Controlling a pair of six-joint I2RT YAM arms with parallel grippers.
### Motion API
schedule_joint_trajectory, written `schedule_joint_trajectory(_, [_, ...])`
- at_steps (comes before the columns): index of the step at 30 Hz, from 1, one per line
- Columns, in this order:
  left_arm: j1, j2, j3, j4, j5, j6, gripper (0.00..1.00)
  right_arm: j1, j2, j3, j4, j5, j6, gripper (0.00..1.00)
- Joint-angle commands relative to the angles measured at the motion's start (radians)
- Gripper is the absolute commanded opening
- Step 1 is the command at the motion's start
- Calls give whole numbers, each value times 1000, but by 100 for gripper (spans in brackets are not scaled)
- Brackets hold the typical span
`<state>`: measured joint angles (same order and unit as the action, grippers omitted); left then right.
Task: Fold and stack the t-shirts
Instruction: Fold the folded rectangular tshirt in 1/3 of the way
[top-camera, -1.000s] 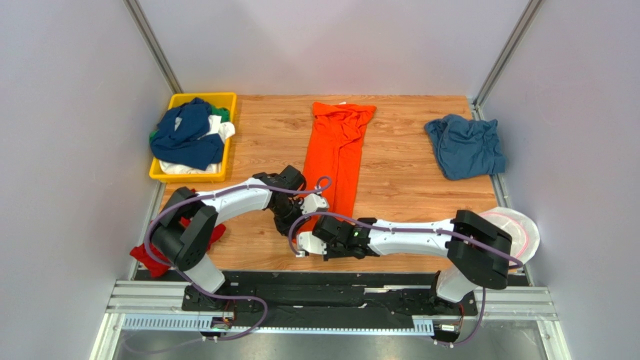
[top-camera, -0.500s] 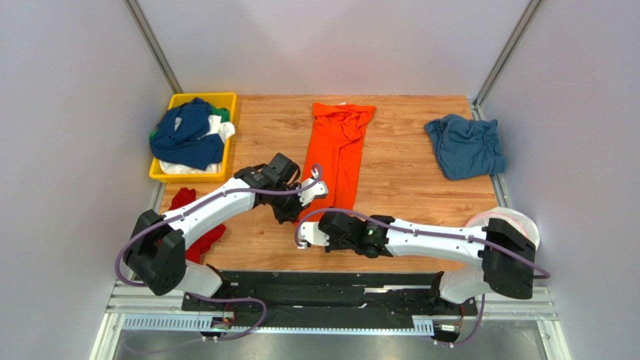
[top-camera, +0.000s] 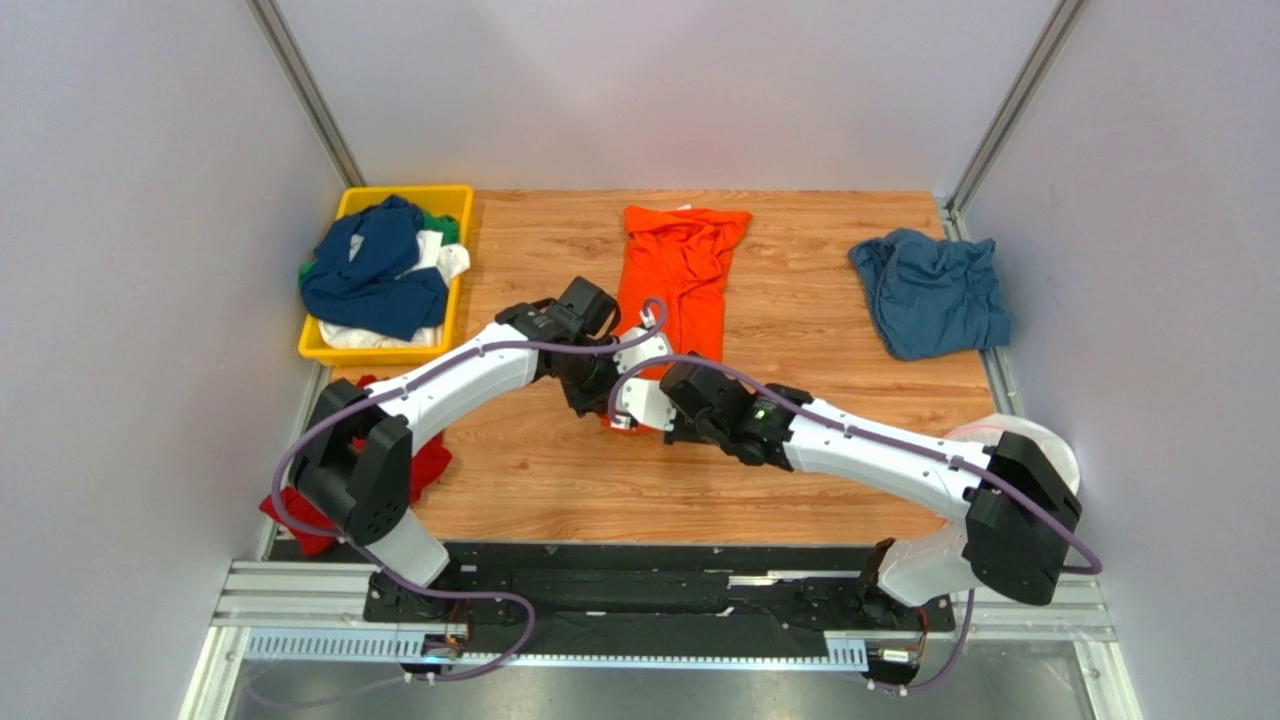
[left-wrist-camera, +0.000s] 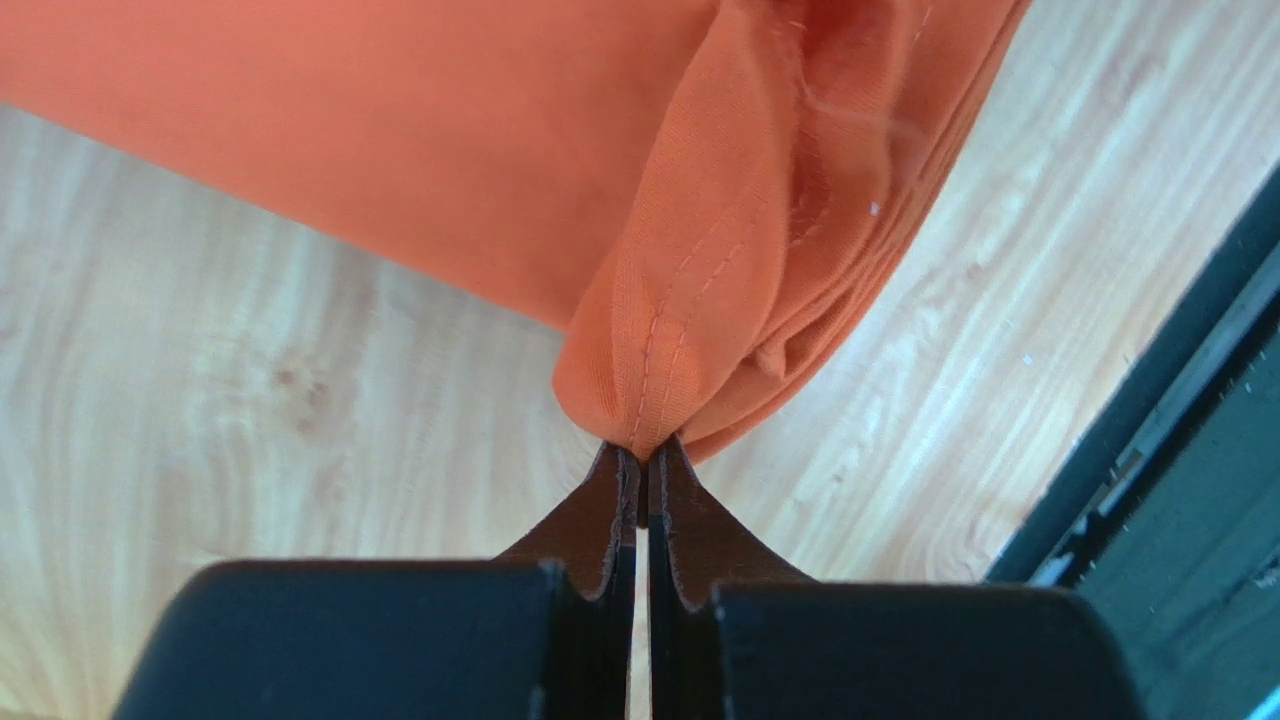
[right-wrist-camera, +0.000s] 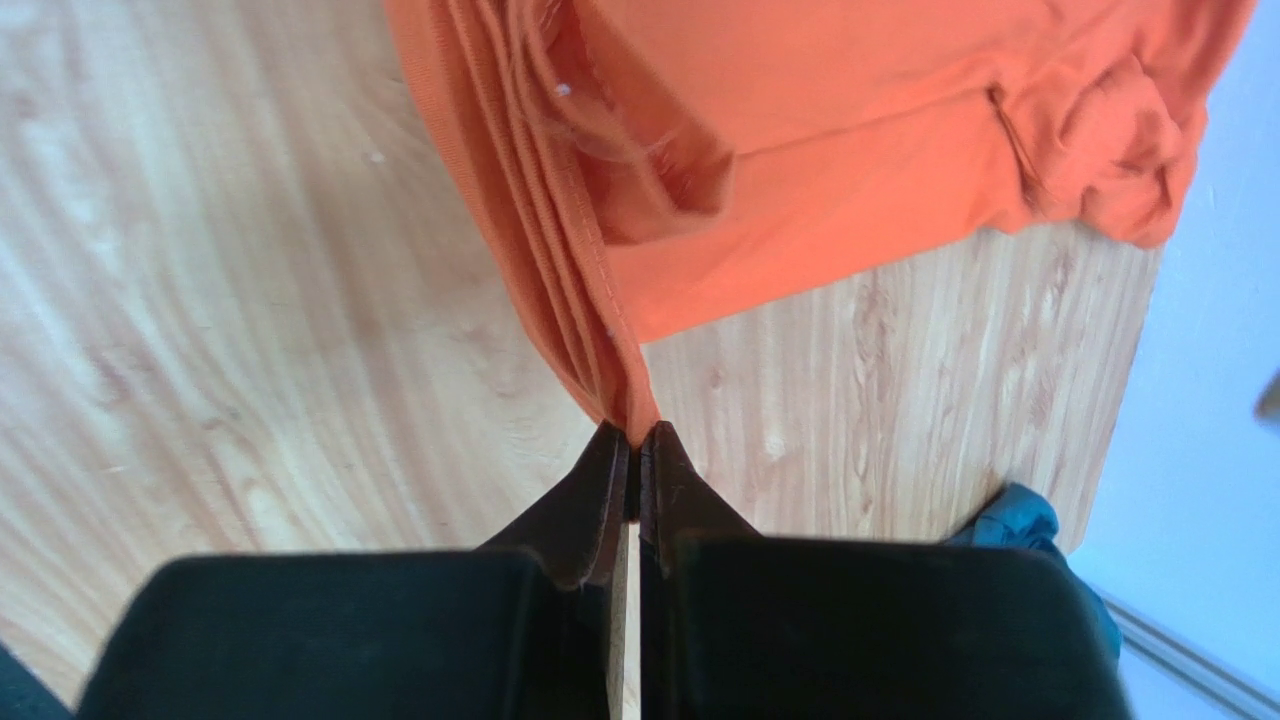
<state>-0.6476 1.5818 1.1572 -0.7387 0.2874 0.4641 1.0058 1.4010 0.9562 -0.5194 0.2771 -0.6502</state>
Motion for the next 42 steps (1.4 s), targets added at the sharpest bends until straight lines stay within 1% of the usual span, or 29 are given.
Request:
schedule_joint_trajectory(1, [43, 47, 103, 22, 19, 28, 0, -67, -5, 68, 15, -22, -45, 0])
schedule_joint_trajectory(4, [62, 78, 169, 16, 12, 42, 0, -104, 9, 88, 15, -42, -55, 0])
schedule_joint_trajectory(15, [115, 297, 468, -56, 12, 79, 0, -217, 121, 173, 35, -93, -103, 0])
schedule_joint_trajectory(19, [123, 374, 522, -64, -1, 91, 0, -260, 186, 220, 50, -110, -127, 0])
schedule_joint_trajectory(29, [160, 500, 653, -77, -11, 94, 0, -389, 352, 357, 58, -147, -177, 0])
schedule_joint_trajectory(37, [167, 596, 748, -94, -33, 102, 0, -427, 476, 455, 75, -162, -192, 0])
schedule_joint_trajectory(42, [170, 627, 777, -85, -40, 96, 0, -438, 521, 478, 101, -159, -195, 0])
